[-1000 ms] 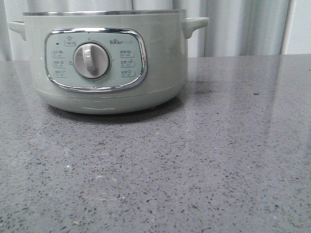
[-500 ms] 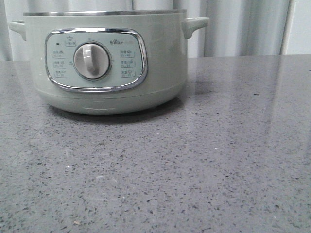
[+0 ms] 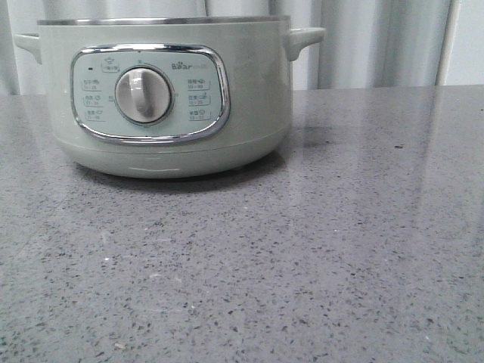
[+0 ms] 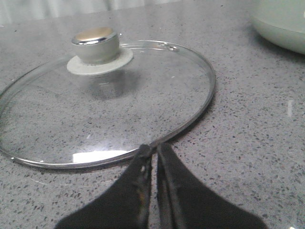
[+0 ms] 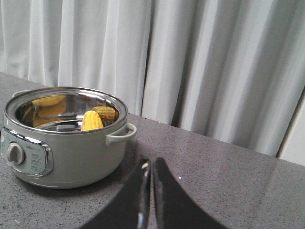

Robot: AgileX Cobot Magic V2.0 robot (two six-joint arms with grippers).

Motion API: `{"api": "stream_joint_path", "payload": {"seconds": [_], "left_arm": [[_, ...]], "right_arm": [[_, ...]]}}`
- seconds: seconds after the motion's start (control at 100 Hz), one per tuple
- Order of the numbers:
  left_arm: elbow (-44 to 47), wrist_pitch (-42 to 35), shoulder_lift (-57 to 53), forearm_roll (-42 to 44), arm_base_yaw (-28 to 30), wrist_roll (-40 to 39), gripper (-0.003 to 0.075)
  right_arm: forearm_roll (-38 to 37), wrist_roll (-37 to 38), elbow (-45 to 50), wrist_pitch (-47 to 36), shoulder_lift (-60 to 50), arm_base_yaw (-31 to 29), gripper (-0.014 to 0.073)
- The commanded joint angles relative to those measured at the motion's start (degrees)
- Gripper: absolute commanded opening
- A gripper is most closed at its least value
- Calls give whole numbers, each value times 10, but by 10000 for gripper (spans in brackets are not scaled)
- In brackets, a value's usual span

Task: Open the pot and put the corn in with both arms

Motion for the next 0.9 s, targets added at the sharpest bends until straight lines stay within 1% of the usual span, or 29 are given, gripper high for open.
{"api": "stream_joint_path", "payload": {"seconds": [0.0,0.14,0.64,0.7,0.76,0.84,0.89], "left_arm": [[4,-19,-19,1,-12,-10,-20],[4,-19,-19,1,-27,-10,-20],[4,-19,-19,1,-27,-10,-20],[4,-19,-19,1,-27,-10,-20],[4,-19,-19,1,-27,-10,-20],[4,-19,-19,1,-27,-10,-20],[4,-19,-19,1,-27,-10,-20]], "right_arm": [[-12,0,-13,-47,8,-3,-45],[-12,0,-13,-47,8,-3,-46],[-12,0,-13,-47,7,-3,-45],[-13,0,-10,-30,7,-3,-45],[-13,0,-1,-16,4,-3,-46],[-46,0,35,-36,3,-12,-45],[-49,9,65,-47,3,-30,-45]]}}
